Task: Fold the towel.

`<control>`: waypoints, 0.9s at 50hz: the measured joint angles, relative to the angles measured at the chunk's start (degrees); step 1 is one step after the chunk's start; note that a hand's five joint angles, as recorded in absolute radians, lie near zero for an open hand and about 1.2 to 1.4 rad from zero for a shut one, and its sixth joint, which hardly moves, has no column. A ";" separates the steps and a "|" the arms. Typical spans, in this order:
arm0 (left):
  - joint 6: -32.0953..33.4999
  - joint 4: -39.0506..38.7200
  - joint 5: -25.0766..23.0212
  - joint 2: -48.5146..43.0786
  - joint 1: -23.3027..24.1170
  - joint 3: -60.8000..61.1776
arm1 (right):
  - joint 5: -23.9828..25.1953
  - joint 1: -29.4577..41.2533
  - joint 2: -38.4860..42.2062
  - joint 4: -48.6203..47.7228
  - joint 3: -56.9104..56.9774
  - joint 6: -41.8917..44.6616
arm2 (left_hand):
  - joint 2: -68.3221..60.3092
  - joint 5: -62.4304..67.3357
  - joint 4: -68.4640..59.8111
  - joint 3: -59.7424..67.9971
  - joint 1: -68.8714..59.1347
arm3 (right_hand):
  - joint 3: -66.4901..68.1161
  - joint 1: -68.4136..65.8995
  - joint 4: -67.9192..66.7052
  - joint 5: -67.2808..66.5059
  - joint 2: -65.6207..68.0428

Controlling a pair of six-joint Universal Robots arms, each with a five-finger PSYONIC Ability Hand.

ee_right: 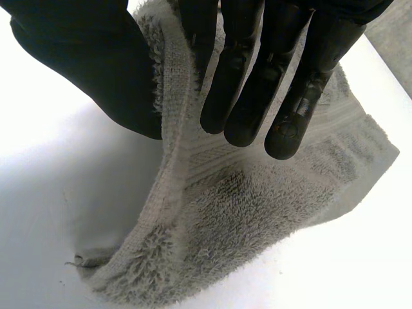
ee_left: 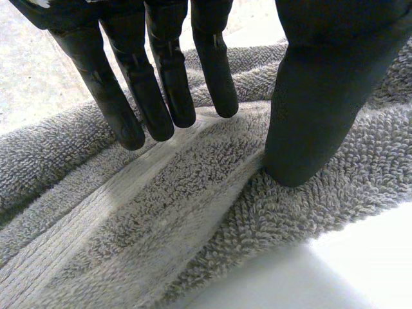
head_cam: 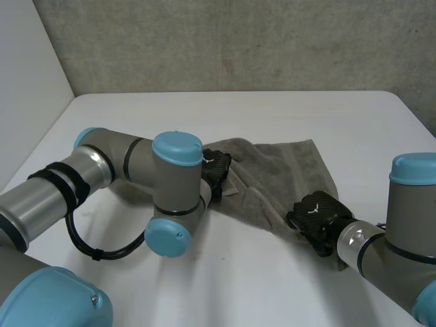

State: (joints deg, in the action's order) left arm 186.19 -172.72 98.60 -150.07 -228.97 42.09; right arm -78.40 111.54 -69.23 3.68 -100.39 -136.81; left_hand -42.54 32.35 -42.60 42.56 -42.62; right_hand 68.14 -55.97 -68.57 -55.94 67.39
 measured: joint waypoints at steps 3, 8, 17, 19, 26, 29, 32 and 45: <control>0.03 0.00 -0.03 -0.47 -0.04 -0.56 | 0.00 0.00 0.15 0.00 0.00 0.03 | -0.21 0.14 -0.09 0.16 -0.13 | 0.00 0.00 0.00 0.00 0.00; 0.13 0.02 -0.06 -1.49 -0.12 -1.79 | 0.00 0.04 0.28 0.00 -0.04 0.07 | -0.31 0.27 -0.28 0.32 -0.21 | 0.00 0.00 0.00 0.00 0.00; 2.31 0.44 0.08 -2.59 -0.35 -4.44 | -0.09 0.14 0.85 -0.03 -0.01 0.27 | 0.28 -0.10 0.40 -0.38 0.50 | 0.00 0.00 0.00 0.00 0.00; 2.59 0.83 0.13 -2.16 -0.46 -4.41 | -0.13 0.11 0.97 -0.12 0.04 0.32 | 0.83 -0.62 0.94 -0.87 1.03 | 0.00 0.00 0.00 0.00 0.00; 2.76 4.08 -0.05 1.84 -1.44 -3.97 | -0.38 -0.08 1.35 -0.81 0.14 0.49 | 1.70 -1.65 1.94 -1.73 1.67 | 0.00 0.00 0.00 0.00 0.00; 2.68 4.70 -0.40 2.62 -1.67 -3.92 | -0.42 -0.09 1.49 -0.93 0.13 0.50 | 1.81 -1.71 1.99 -1.81 1.77 | 0.00 0.00 0.00 0.00 0.00; 2.63 4.98 -0.91 2.65 -1.78 -4.00 | -0.44 -0.06 1.66 -0.98 0.08 0.50 | 1.84 -1.71 2.01 -1.82 1.79 | 0.00 0.00 0.00 0.00 0.00; 2.65 4.82 -1.40 -3.61 -1.41 -9.07 | -0.44 0.00 1.97 -0.96 0.01 0.49 | 1.84 -1.67 1.92 -1.82 1.79 | 0.00 0.00 0.00 0.00 0.00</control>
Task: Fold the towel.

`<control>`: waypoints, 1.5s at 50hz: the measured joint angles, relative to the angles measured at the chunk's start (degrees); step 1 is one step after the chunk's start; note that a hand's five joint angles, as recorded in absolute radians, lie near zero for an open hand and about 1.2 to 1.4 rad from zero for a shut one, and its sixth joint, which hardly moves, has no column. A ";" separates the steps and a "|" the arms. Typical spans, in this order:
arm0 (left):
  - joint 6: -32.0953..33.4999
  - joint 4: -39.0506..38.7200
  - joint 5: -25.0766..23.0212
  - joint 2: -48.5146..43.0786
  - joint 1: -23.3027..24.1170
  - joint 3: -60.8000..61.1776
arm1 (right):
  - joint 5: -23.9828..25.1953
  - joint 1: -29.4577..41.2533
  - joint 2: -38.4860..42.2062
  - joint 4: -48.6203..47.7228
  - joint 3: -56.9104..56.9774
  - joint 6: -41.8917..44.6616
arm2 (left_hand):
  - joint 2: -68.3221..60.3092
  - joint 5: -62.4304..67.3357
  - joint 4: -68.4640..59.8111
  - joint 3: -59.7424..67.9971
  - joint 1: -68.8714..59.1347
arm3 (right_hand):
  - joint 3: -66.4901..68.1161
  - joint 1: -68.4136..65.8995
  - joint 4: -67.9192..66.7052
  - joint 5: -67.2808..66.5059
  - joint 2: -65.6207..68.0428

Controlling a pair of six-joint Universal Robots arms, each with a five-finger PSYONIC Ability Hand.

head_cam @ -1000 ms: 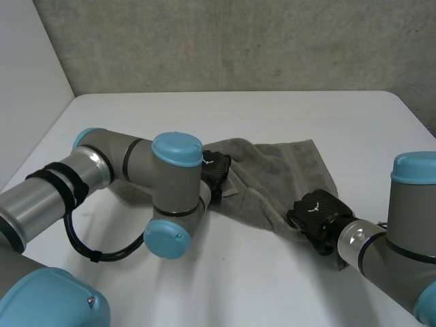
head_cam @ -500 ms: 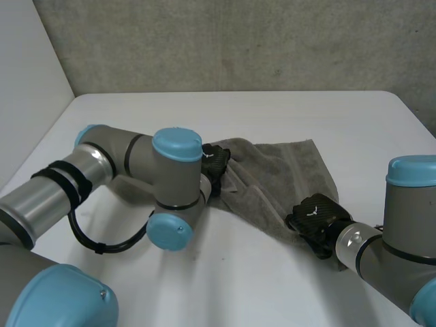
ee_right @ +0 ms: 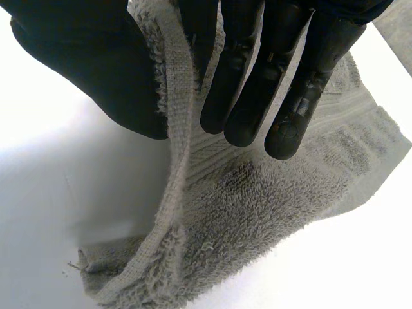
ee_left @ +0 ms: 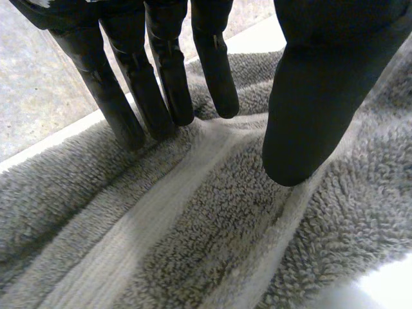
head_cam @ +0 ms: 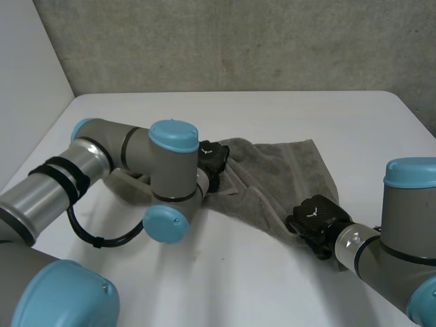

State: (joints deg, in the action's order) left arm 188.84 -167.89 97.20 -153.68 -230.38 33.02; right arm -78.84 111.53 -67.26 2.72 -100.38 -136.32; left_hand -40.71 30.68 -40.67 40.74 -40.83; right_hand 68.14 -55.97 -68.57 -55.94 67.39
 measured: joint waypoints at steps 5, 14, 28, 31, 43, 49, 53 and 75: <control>-0.04 0.13 -0.01 -1.87 0.23 -1.70 | 0.00 0.00 0.25 -0.03 0.02 0.02 | 0.01 -0.05 0.07 -0.01 0.00 | 0.00 0.00 0.00 0.00 0.00; 0.10 0.21 -1.61 -3.78 0.48 -2.59 | 0.02 0.00 0.91 -0.09 0.09 0.09 | 1.59 -1.60 1.63 -1.63 1.66 | 0.00 0.00 0.00 0.00 0.00; 0.23 1.32 1.79 0.65 0.64 -3.81 | -0.07 -0.07 0.97 -0.02 0.42 0.09 | -27.75 26.58 -27.72 27.40 -24.79 | 0.00 0.00 0.00 0.00 0.00; 0.06 1.70 2.77 4.73 0.88 -1.69 | -0.12 -0.09 0.70 0.03 0.59 0.09 | -28.21 27.00 -28.32 27.85 -25.01 | 0.00 0.00 0.00 0.00 0.00; -0.25 2.15 3.52 27.74 -1.75 19.67 | 0.11 -4.50 -3.68 1.07 3.16 0.07 | -28.84 27.64 -29.02 28.55 -25.70 | 0.00 0.00 0.00 0.00 0.00; -0.12 2.28 2.79 39.33 -7.02 32.41 | 0.69 -8.61 -8.21 4.41 6.04 0.31 | -29.02 28.35 -29.05 28.79 -27.16 | 0.00 0.00 0.00 0.00 0.00; -0.10 2.35 0.89 45.93 -9.93 40.15 | 1.11 -10.16 -9.92 8.95 7.86 2.09 | -29.02 28.35 -29.05 28.79 -27.16 | 0.00 0.00 0.00 0.00 0.00; 4.91 1.72 -12.61 57.88 -25.63 70.37 | 0.47 -8.82 -5.48 19.42 10.33 13.00 | -29.02 28.35 -29.07 28.79 -27.16 | 0.00 0.00 0.00 0.00 0.00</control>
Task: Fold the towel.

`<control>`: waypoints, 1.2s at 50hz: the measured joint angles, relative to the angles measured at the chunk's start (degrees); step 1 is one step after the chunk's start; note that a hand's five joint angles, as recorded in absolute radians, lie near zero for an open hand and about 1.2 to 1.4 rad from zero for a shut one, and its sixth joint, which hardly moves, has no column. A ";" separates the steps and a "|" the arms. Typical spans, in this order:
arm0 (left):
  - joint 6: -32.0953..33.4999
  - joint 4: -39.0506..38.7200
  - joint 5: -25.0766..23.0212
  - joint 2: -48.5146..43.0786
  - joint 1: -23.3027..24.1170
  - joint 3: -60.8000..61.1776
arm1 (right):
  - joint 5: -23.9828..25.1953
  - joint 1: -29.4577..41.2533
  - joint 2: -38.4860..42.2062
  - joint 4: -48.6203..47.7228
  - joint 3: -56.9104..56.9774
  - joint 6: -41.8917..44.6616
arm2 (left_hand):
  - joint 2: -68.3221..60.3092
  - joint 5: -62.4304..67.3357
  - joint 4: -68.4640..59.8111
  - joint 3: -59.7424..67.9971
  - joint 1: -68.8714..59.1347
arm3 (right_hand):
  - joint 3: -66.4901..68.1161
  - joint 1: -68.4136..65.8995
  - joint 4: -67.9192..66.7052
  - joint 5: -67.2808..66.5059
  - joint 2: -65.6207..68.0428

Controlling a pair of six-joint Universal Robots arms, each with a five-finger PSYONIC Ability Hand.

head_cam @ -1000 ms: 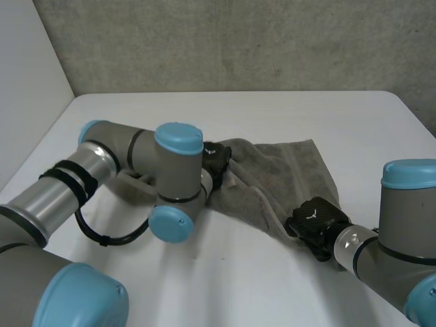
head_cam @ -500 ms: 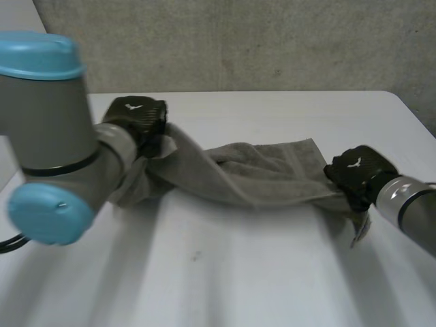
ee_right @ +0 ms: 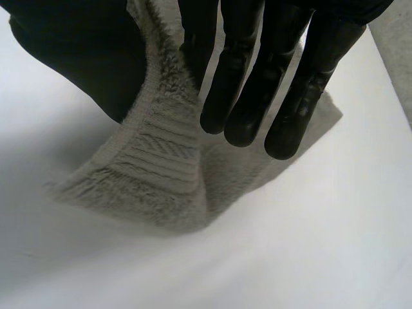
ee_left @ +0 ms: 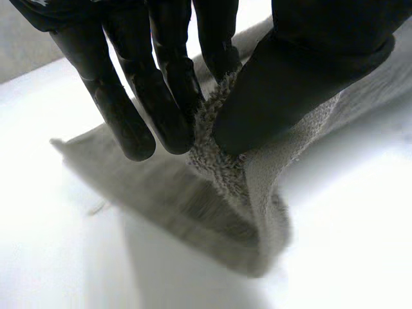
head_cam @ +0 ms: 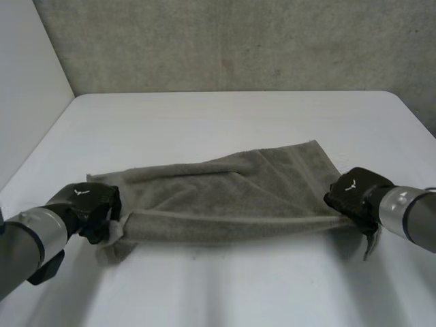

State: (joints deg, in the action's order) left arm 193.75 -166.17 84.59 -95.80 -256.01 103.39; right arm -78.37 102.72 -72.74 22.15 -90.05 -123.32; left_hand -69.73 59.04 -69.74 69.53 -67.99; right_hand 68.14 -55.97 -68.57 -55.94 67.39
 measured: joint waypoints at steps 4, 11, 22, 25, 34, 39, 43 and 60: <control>4.08 -1.87 0.04 -5.41 -1.37 -5.24 | -4.05 2.52 4.16 -1.81 7.34 1.32 | 0.00 0.00 0.00 0.13 0.00 | 0.00 0.00 0.00 0.00 0.00; 6.13 -9.74 0.12 -11.58 -0.08 -21.72 | -9.87 5.66 9.24 -12.88 22.63 -0.60 | 0.00 0.00 0.00 0.15 -0.01 | 0.02 0.00 -0.01 0.00 0.00; 2.76 -23.05 0.67 -18.68 3.09 -56.57 | -13.01 6.99 7.61 -49.00 34.96 -5.05 | 0.00 0.00 -0.01 0.15 -0.02 | 0.02 0.00 0.00 0.00 0.00; -0.43 -24.58 0.70 -19.18 2.91 -59.60 | -12.21 7.00 6.38 -50.89 32.93 -5.23 | 0.00 0.00 -0.01 0.15 -0.02 | 0.02 0.00 0.00 0.00 0.00; -7.04 -24.53 -0.04 -18.68 2.10 -47.52 | -7.31 6.56 5.52 -37.80 24.43 -5.03 | 0.00 0.00 -0.01 0.15 -0.02 | 0.02 0.00 -0.01 0.00 0.00; -7.37 -24.85 -1.31 -18.16 1.11 -32.94 | -5.18 6.29 5.89 -26.46 18.86 -4.90 | 0.00 0.00 -0.02 0.15 -0.02 | 0.02 0.00 0.00 0.00 0.00; -6.57 -26.91 -4.80 -18.42 -0.69 -18.84 | -2.77 6.08 6.60 -16.33 10.41 -4.64 | 0.00 0.00 -0.02 0.15 -0.02 | 0.02 0.00 -0.02 0.00 0.00; 15.97 -28.71 -9.26 -21.95 -6.65 -1.93 | 3.08 5.19 6.54 -17.12 -7.09 -5.22 | 7.23 -6.09 6.88 -7.02 6.07 | 0.02 0.00 -0.01 0.00 0.00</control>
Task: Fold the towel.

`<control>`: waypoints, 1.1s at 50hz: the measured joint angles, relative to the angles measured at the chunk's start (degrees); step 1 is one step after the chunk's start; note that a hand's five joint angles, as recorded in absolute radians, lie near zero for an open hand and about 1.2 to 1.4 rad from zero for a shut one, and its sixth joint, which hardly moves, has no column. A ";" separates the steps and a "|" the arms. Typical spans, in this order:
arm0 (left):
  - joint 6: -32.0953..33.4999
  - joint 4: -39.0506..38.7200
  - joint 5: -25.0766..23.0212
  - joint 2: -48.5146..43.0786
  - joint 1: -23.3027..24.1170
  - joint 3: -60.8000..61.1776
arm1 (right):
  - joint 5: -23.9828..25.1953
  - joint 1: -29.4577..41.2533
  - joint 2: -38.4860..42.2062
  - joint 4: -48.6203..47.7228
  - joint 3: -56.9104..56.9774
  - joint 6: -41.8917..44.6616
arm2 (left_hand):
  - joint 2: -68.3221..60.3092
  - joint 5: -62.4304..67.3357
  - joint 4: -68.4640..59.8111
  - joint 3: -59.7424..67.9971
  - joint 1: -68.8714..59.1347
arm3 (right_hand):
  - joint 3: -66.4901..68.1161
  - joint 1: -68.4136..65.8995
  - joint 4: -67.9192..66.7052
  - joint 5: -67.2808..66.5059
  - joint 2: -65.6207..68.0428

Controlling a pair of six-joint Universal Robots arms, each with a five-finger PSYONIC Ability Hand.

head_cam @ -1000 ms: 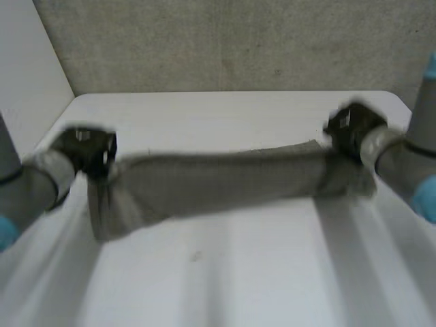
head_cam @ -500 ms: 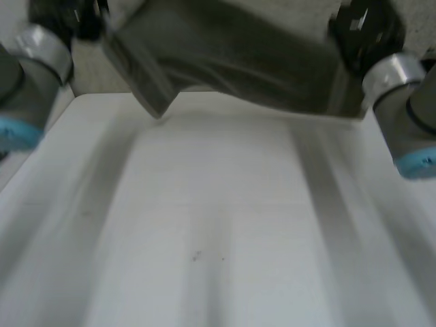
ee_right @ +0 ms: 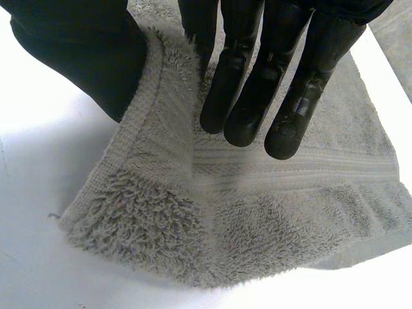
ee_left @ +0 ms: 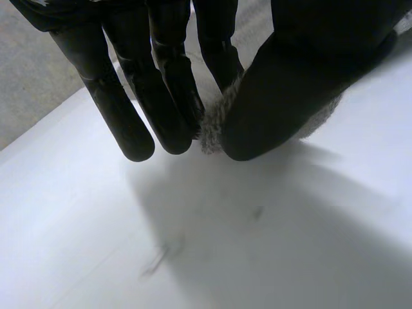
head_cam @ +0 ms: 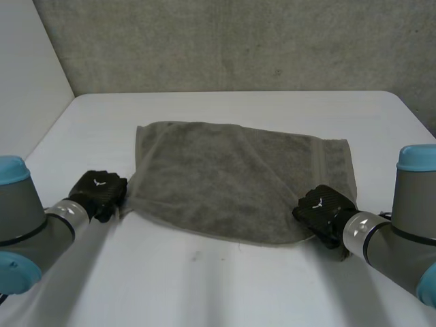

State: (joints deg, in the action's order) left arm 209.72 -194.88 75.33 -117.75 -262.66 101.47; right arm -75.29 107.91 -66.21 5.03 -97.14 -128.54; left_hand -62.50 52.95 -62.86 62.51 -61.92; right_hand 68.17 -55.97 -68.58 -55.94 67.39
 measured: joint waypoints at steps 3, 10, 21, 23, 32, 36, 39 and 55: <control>2.70 2.25 0.05 2.38 -0.37 -0.10 | -0.08 0.00 -0.32 -1.49 -0.95 -0.40 | 23.94 -24.41 24.38 -23.68 23.76 | 0.00 0.00 0.00 0.00 0.00; 3.17 5.73 0.32 10.68 0.44 -0.31 | -0.31 -0.17 -0.75 -3.37 -1.95 -1.39 | 46.46 -46.95 46.78 -46.49 45.56 | 0.00 0.00 0.00 0.00 0.00; -5.19 6.65 1.20 19.60 5.36 -0.23 | -0.72 -2.04 -1.21 -4.77 -2.00 -5.33 | 50.04 -50.23 50.38 -49.95 48.73 | 0.00 0.00 -0.01 0.00 0.00; -6.72 6.65 1.70 19.67 5.93 -0.13 | -0.77 -2.30 -1.45 -4.75 -1.84 -6.46 | 50.04 -50.23 50.37 -49.95 48.73 | 0.00 0.00 -0.01 0.00 0.00; -14.16 6.54 10.36 14.62 9.68 1.03 | -0.86 -3.87 -4.00 -4.50 -0.89 -14.21 | 50.04 -50.23 50.38 -49.95 48.73 | 0.00 0.00 0.00 0.00 0.00; -14.68 6.49 12.84 11.74 11.02 1.65 | -0.96 -4.42 -4.32 -4.54 -0.77 -15.09 | 50.04 -50.23 50.38 -49.95 48.73 | 0.00 0.00 0.00 0.00 0.00; -14.66 6.27 13.80 9.94 11.60 2.42 | -1.42 -5.15 -4.36 -4.65 -0.60 -15.51 | 50.04 -50.23 50.38 -49.96 48.73 | 0.00 0.00 0.00 0.00 0.00; -14.20 -1.42 13.46 3.03 8.26 3.37 | -4.72 -7.45 -3.35 -4.61 0.94 -16.06 | 42.26 -42.60 42.62 -42.27 41.54 | 0.00 0.00 0.00 0.00 0.00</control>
State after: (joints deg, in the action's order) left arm 195.51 -196.30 88.79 -114.71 -254.40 104.83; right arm -80.01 100.45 -69.56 0.42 -96.19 -144.60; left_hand -20.24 10.35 -20.24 20.24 -20.38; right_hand 68.17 -55.97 -68.58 -55.94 67.39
